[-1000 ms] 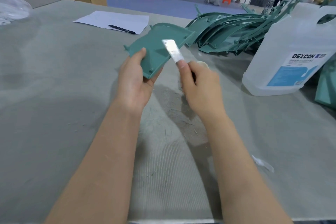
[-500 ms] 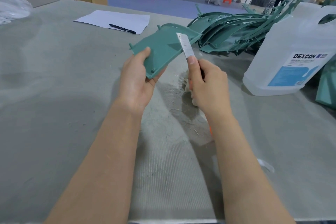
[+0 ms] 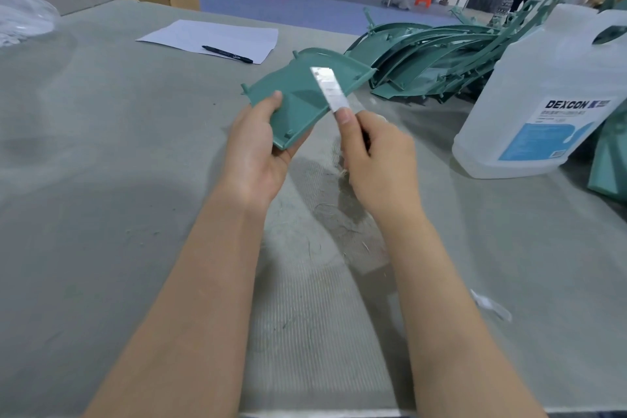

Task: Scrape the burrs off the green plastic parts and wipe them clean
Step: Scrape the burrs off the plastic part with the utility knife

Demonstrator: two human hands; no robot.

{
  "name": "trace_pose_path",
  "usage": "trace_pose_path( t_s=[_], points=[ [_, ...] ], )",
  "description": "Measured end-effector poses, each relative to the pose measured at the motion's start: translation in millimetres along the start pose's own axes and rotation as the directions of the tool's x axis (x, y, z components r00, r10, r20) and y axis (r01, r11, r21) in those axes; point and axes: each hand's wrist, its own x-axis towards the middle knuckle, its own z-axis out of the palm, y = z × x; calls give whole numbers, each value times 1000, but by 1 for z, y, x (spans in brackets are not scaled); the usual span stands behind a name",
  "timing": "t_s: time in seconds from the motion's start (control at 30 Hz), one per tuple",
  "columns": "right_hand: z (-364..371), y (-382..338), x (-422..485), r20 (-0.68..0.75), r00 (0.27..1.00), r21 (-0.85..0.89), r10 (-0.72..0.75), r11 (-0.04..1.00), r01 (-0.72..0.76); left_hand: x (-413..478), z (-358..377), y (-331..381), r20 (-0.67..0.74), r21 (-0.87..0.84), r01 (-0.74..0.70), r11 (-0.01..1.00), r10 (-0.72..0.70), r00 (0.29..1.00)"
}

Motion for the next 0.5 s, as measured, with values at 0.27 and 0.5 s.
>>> trace_pose_path(
  t_s=[0.27, 0.5],
  points=[
    [1, 1, -1, 15, 1000, 6, -14, 1000, 14, 1, -2, 0, -4, 40, -18, 999, 18, 1000],
    [9, -7, -6, 192, 977, 31, -93, 996, 89, 3, -3, 0, -24, 31, -33, 999, 34, 999]
  ],
)
